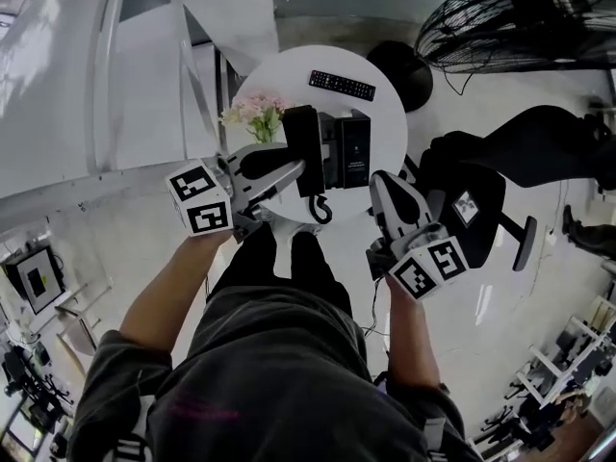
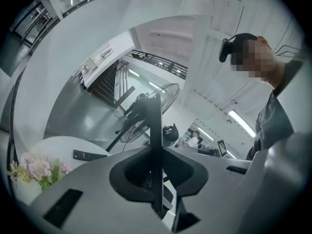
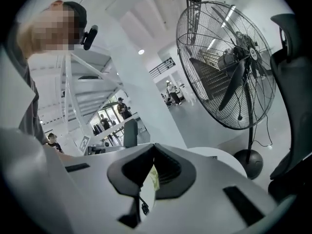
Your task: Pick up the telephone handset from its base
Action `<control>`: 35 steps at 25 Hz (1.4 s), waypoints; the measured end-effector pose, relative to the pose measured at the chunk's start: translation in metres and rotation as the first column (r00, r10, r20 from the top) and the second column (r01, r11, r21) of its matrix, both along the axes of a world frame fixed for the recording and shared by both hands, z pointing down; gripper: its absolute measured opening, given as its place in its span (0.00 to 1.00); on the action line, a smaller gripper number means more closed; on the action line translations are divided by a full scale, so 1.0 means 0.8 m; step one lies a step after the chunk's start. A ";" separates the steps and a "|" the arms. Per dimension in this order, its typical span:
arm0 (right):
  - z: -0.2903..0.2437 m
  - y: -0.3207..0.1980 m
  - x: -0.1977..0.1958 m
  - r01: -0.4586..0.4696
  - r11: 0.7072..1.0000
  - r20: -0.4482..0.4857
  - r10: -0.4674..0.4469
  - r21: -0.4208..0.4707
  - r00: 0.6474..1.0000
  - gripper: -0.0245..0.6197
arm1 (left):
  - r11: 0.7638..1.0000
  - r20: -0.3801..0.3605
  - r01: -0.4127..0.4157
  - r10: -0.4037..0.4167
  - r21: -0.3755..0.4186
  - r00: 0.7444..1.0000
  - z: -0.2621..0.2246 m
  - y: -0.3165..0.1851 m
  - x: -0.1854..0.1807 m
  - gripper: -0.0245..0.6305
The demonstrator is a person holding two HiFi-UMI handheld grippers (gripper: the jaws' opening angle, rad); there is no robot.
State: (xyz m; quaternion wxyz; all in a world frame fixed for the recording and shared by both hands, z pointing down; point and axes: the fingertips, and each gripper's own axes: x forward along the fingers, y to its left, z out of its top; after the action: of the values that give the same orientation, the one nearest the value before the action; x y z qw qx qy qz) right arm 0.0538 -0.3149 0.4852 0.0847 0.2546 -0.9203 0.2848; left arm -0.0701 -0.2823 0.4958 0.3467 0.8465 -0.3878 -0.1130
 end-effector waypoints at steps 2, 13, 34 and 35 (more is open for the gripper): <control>-0.014 0.002 -0.005 -0.003 1.000 0.007 0.003 0.020 1.000 0.07 | 1.000 0.004 0.000 0.000 0.031 1.000 -0.023 0.007 -0.007 0.15; -0.077 0.018 -0.033 -0.018 0.993 0.043 0.013 0.116 0.999 0.07 | 0.986 0.011 0.030 -0.032 0.165 0.999 -0.118 0.037 -0.049 0.15; -0.137 0.056 -0.045 -0.058 0.975 0.062 0.046 0.216 0.997 0.07 | 0.953 0.024 -0.003 -0.005 0.303 1.000 -0.207 0.078 -0.068 0.15; -0.138 0.056 -0.043 -0.061 0.974 0.062 0.048 0.218 0.997 0.07 | 0.953 0.025 -0.005 -0.003 0.304 1.000 -0.208 0.079 -0.068 0.15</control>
State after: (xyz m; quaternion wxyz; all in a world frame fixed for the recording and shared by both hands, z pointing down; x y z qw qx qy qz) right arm 0.0193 -0.2698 0.3745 0.0222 0.2795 -0.9408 0.1904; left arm -0.1245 -0.2194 0.3296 0.2077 0.8912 -0.3698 -0.1606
